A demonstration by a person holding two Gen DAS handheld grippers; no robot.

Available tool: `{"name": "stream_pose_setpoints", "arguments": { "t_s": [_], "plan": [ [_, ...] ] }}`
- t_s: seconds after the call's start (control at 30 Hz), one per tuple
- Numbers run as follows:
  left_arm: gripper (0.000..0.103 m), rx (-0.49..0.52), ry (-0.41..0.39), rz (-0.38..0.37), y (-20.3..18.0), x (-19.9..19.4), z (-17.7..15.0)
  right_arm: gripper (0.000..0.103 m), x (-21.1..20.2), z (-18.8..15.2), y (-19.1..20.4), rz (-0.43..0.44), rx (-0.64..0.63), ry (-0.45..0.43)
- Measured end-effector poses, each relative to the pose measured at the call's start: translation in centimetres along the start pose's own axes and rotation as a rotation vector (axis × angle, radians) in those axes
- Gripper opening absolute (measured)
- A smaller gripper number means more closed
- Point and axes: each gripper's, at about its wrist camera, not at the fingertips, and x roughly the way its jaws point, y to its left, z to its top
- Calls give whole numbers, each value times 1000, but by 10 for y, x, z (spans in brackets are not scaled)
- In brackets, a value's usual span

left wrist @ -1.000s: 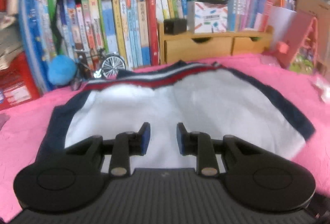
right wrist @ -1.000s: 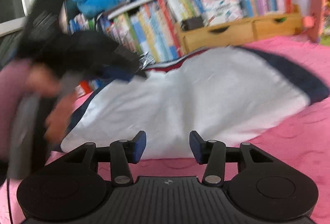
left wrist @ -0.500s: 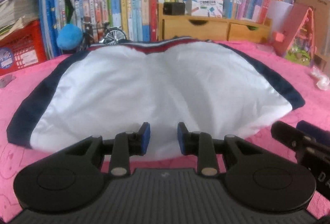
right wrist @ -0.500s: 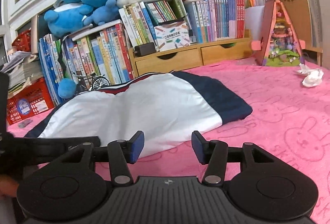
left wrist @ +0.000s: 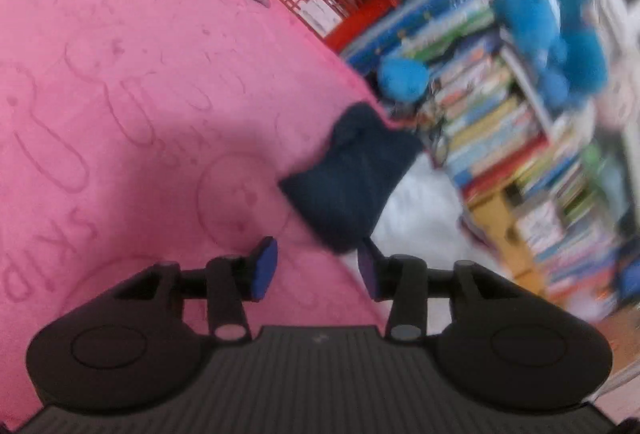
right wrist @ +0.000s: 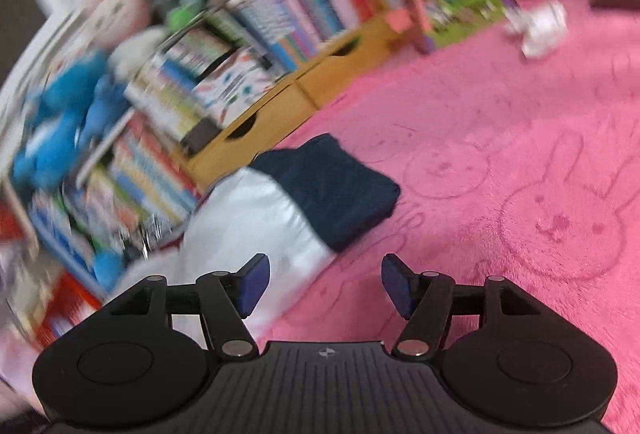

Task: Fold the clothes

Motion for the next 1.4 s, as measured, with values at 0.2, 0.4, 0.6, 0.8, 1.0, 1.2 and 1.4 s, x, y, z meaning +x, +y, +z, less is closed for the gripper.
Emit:
{"name": "stream_pose_setpoints", "arguments": {
  "t_s": [0.2,0.4,0.6,0.8,1.0,1.2,1.4],
  "plan": [
    [56,-25,-15,-71,-8,20,-3,64,27,12,-5,19,56,19],
    [51,6,-76,-39,-19,37,3,64,55,17,6,49,34,31],
    [3,78,-106,-19,-28,40,4,13,76,31,9,36,37,65],
    [2,229,-190,-116,-58,-13,3,7,35,51,31,105,-87,11],
    [2,326,-166,-122,-44,-73,-14,7,-30,43,24,159,-161,18],
    [8,465,-14,49,-6,-82,-46,11,-65,8,-6,91,-279,70],
    [40,504,-54,143,18,-106,-45,35,-77,-29,-4,-116,-545,2]
  ]
}}
